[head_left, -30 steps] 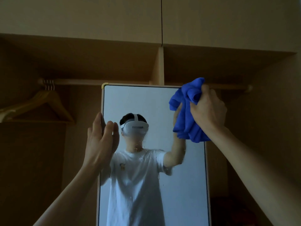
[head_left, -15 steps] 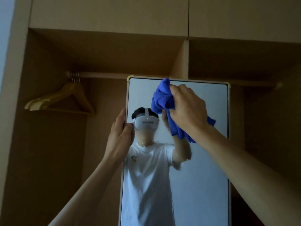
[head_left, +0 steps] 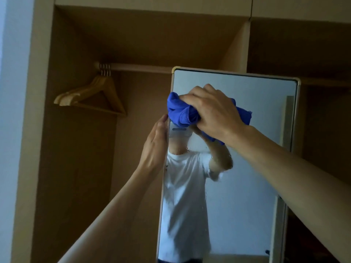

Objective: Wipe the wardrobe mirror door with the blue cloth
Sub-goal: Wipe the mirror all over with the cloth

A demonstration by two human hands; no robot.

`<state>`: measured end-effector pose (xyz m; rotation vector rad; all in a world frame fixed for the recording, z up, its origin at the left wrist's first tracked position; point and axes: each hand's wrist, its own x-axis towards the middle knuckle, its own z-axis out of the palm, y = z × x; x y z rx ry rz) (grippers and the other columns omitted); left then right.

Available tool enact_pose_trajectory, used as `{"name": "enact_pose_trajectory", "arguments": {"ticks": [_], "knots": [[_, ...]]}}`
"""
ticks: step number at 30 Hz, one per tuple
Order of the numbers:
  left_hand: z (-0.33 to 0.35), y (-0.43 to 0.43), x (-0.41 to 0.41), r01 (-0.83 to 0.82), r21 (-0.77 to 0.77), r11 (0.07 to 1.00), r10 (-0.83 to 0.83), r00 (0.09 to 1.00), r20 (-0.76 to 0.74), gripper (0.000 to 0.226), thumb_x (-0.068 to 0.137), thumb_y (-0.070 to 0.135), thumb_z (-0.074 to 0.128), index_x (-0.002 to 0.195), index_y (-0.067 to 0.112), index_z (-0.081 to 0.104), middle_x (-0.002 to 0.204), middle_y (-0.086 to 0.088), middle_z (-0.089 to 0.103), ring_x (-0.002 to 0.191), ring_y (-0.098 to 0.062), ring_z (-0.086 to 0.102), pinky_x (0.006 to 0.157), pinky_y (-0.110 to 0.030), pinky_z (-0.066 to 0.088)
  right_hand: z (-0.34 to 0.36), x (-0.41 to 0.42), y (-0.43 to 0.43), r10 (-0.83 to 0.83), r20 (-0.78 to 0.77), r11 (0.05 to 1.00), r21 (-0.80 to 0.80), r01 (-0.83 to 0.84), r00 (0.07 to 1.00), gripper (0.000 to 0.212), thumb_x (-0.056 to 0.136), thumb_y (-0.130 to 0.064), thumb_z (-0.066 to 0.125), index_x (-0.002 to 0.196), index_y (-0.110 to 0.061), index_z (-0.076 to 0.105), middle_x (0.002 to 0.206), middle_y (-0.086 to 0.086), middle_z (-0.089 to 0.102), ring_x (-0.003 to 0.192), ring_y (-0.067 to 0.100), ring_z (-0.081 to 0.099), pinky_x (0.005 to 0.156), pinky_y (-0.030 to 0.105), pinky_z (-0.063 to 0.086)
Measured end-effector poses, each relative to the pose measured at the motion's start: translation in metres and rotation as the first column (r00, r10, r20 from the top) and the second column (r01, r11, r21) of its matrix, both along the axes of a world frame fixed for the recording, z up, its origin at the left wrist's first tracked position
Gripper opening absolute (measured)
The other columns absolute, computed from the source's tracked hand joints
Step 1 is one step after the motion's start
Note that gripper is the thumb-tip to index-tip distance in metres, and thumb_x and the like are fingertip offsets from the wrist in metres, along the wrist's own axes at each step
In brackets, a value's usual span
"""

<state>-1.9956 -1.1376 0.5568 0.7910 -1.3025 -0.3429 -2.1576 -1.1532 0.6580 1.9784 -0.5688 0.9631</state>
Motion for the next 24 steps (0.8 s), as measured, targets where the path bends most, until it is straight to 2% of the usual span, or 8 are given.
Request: {"name": "enact_pose_trajectory", "arguments": {"ticks": [1, 3, 5, 9, 15, 17, 21, 24], "knots": [[-0.001, -0.002, 0.002, -0.001, -0.008, 1.000, 0.001, 1.000, 0.009, 0.052, 0.102, 0.061, 0.023, 0.147, 0.047, 0.045, 0.136, 0.003, 0.066, 0.128, -0.015, 0.059, 0.110, -0.042, 0.045, -0.003, -0.001, 0.000, 0.006, -0.015, 1.000, 0.000, -0.006, 1.000, 0.041, 0.088, -0.012, 0.065, 0.129, -0.020, 0.061, 0.115, 0.000, 0.063, 0.100, 0.025, 0.051, 0.079, 0.039, 0.042], [-0.002, -0.006, 0.004, 0.026, -0.011, 1.000, -0.026, 1.000, -0.002, 0.051, 0.108, 0.057, 0.018, 0.146, 0.041, 0.046, 0.117, 0.008, 0.075, 0.111, -0.006, 0.069, 0.092, -0.024, 0.054, -0.012, 0.000, 0.001, 0.003, -0.038, 1.000, -0.002, -0.003, 0.999, 0.040, 0.088, -0.015, 0.067, 0.127, -0.021, 0.061, 0.113, -0.001, 0.063, 0.099, 0.024, 0.051, 0.080, 0.038, 0.042], [-0.004, -0.008, 0.006, 0.054, -0.013, 0.998, -0.055, 0.998, -0.034, 0.049, 0.109, 0.053, 0.016, 0.138, 0.038, 0.052, 0.104, 0.018, 0.077, 0.100, 0.001, 0.071, 0.075, -0.011, 0.054, -0.025, 0.001, 0.001, -0.006, -0.043, 1.000, 0.007, 0.006, 0.999, 0.040, 0.087, -0.016, 0.069, 0.126, -0.021, 0.061, 0.112, -0.002, 0.063, 0.097, 0.022, 0.050, 0.079, 0.035, 0.041], [-0.006, -0.010, 0.005, 0.066, -0.002, 0.998, -0.066, 0.995, -0.073, 0.046, 0.108, 0.055, 0.017, 0.120, 0.045, 0.061, 0.106, 0.020, 0.076, 0.109, 0.000, 0.068, 0.089, -0.018, 0.054, -0.060, 0.000, 0.002, 0.008, -0.080, 0.999, 0.032, -0.005, 0.997, 0.044, 0.081, -0.007, 0.070, 0.122, -0.020, 0.062, 0.107, -0.003, 0.063, 0.094, 0.020, 0.051, 0.078, 0.033, 0.041], [-0.009, -0.006, 0.001, 0.045, 0.015, 0.999, -0.044, 0.997, -0.056, 0.038, 0.108, 0.055, 0.021, 0.116, 0.056, 0.058, 0.108, 0.020, 0.076, 0.107, -0.001, 0.069, 0.088, -0.021, 0.051, -0.100, -0.001, -0.001, -0.008, -0.143, 0.999, 0.048, 0.015, 0.990, 0.040, 0.085, -0.012, 0.068, 0.124, -0.021, 0.062, 0.112, -0.003, 0.066, 0.097, 0.020, 0.055, 0.080, 0.035, 0.048], [-0.010, -0.005, 0.000, 0.022, 0.018, 1.000, -0.021, 0.998, -0.051, 0.037, 0.108, 0.056, 0.021, 0.119, 0.056, 0.057, 0.110, 0.019, 0.075, 0.107, 0.000, 0.068, 0.090, -0.023, 0.051, -0.100, -0.002, -0.002, 0.001, -0.157, 0.999, 0.042, 0.005, 0.988, 0.040, 0.083, -0.011, 0.070, 0.122, -0.019, 0.063, 0.110, 0.000, 0.067, 0.094, 0.022, 0.056, 0.076, 0.037, 0.050], [-0.015, -0.002, -0.003, 0.042, 0.018, 0.999, -0.041, 0.997, -0.068, 0.051, 0.108, 0.055, 0.022, 0.144, 0.036, 0.052, 0.139, 0.003, 0.063, 0.126, -0.008, 0.059, 0.108, -0.030, 0.049, -0.084, -0.001, -0.001, -0.060, -0.093, 0.998, -0.010, 0.060, 0.994, 0.043, 0.079, -0.009, 0.069, 0.119, -0.018, 0.059, 0.105, 0.000, 0.063, 0.092, 0.022, 0.053, 0.075, 0.038, 0.048], [-0.015, 0.003, -0.006, -0.021, 0.013, 1.000, 0.021, 1.000, -0.021, 0.045, 0.108, 0.054, 0.020, 0.137, 0.045, 0.053, 0.136, 0.007, 0.063, 0.128, -0.011, 0.058, 0.113, -0.041, 0.045, -0.055, -0.001, 0.000, -0.049, 0.015, 0.999, -0.024, 0.049, 0.999, 0.042, 0.079, -0.015, 0.071, 0.119, -0.015, 0.059, 0.105, 0.003, 0.064, 0.092, 0.024, 0.053, 0.075, 0.038, 0.045]]}}
